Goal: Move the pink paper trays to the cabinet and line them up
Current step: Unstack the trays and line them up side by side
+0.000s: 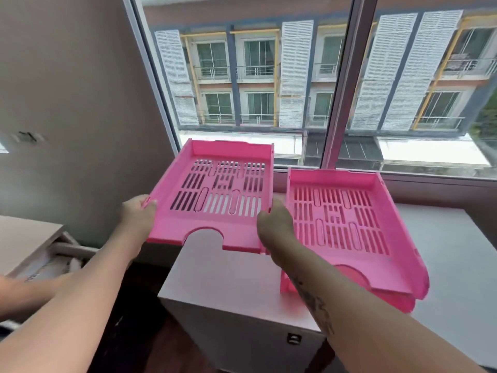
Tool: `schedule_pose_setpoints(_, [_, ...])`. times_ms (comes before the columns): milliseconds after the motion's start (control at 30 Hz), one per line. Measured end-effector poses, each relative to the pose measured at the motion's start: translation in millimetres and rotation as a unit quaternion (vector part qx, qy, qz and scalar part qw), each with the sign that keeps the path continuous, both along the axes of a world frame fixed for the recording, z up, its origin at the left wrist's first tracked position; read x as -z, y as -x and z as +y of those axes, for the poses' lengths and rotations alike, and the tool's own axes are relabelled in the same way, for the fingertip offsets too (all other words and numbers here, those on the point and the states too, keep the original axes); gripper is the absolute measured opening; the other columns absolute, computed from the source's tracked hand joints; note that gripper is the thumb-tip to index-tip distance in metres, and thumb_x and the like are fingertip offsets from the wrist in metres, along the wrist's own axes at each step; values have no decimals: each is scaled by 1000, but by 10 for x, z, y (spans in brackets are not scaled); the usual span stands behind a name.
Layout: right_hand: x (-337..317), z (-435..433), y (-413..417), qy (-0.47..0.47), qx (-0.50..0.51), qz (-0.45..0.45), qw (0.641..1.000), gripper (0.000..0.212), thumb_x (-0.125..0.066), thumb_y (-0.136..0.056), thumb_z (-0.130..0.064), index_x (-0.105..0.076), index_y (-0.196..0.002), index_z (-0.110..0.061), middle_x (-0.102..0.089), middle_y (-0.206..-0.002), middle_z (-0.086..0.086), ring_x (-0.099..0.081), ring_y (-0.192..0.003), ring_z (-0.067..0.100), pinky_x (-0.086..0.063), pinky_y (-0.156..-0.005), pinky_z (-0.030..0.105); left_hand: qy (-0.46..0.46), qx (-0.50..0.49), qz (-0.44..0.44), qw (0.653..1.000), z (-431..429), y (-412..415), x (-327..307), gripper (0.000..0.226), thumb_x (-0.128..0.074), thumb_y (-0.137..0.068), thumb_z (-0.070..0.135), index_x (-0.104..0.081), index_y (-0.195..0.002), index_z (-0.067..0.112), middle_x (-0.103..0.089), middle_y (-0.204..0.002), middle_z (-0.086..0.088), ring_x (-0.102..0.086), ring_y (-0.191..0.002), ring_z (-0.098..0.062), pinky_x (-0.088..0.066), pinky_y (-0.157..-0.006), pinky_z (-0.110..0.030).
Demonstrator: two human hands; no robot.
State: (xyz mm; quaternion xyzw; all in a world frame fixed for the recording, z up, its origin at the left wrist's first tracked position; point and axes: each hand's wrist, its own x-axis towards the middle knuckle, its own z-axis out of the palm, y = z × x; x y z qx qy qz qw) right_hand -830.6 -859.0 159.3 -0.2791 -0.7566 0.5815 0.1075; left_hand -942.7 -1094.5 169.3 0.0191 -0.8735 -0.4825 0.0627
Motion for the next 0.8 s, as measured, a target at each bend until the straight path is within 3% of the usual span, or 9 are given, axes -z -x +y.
schedule_pose_setpoints(133, [118, -131, -9, -139, -24, -18, 990, 50, -40, -98, -7, -36, -148, -6, -63, -119, 15, -61, -89, 28, -50, -69, 37, -2, -2, -22, 1000, -134, 42, 395, 19, -49, -101, 16, -69, -101, 15, -61, -80, -10, -51, -67, -23, -38, -57, -30])
schedule_pose_setpoints(200, [100, -82, -76, -222, -35, -5, 975, 51, -45, -100, -11, -36, -150, -5, -62, -126, 15, -63, -106, 31, -52, -82, 38, -11, 10, -41, 999, -128, 45, 563, 20, -49, -101, 17, -69, -100, 16, -64, -84, -11, -55, -70, -25, -42, -60, -31])
schedule_pose_setpoints(233, [92, -36, -110, -258, -39, -4, 965, 50, -47, -101, -13, -38, -149, -4, -60, -132, 14, -61, -116, 31, -50, -89, 36, -24, 18, -52, 998, -117, 56, 651, 21, -49, -101, 17, -69, -101, 15, -66, -87, -12, -57, -73, -26, -44, -63, -33])
schedule_pose_setpoints(300, [99, 89, -184, -309, -35, -9, 950, 44, -48, -100, -14, -47, -143, -2, -60, -135, 13, -59, -119, 28, -44, -85, 26, -37, 29, -71, 996, -62, 57, 801, 21, -49, -101, 16, -69, -97, 13, -66, -88, -13, -57, -75, -26, -43, -65, -34])
schedule_pose_setpoints(367, [151, 249, -255, -323, -15, -19, 946, 38, -49, -100, -12, -53, -135, 1, -62, -130, 16, -61, -114, 30, -40, -80, 24, -35, 40, -87, 995, 35, 36, 925, 23, -49, -100, 15, -68, -90, 7, -61, -82, -13, -53, -72, -23, -39, -63, -33])
schedule_pose_setpoints(467, [231, 485, -373, -324, 9, -43, 945, 44, -49, -99, -15, -51, -140, 0, -60, -136, 17, -59, -121, 32, -48, -94, 38, -29, 51, -97, 994, 162, -31, 1054, 23, -49, -100, 15, -66, -86, 11, -58, -77, -9, -48, -67, -21, -36, -58, -31])
schedule_pose_setpoints(600, [292, 736, -498, -327, 27, -71, 942, 48, -51, -99, -18, -48, -144, -2, -55, -145, 16, -53, -132, 31, -44, -105, 40, -20, 57, -108, 992, 227, -143, 1207, 27, -47, -102, 18, -58, -77, 21, -57, -77, -4, -48, -70, -20, -36, -59, -30])
schedule_pose_setpoints(733, [312, 940, -598, -349, 44, -88, 932, 46, -51, -98, -19, -52, -140, -2, -58, -140, 16, -56, -127, 32, -45, -103, 41, -6, 66, -123, 990, 240, -181, 1244, 18, -51, -100, 23, -65, -97, 11, -66, -86, -10, -59, -76, -28, -45, -63, -34])
schedule_pose_setpoints(800, [296, 1040, -654, -354, 51, -95, 929, 43, -52, -97, -18, -55, -137, -2, -61, -134, 17, -58, -121, 33, -48, -98, 41, 22, 71, -123, 990, 281, -212, 1142, 26, -56, -97, 28, -64, -114, 10, -67, -96, -7, -62, -86, -31, -49, -67, -35])
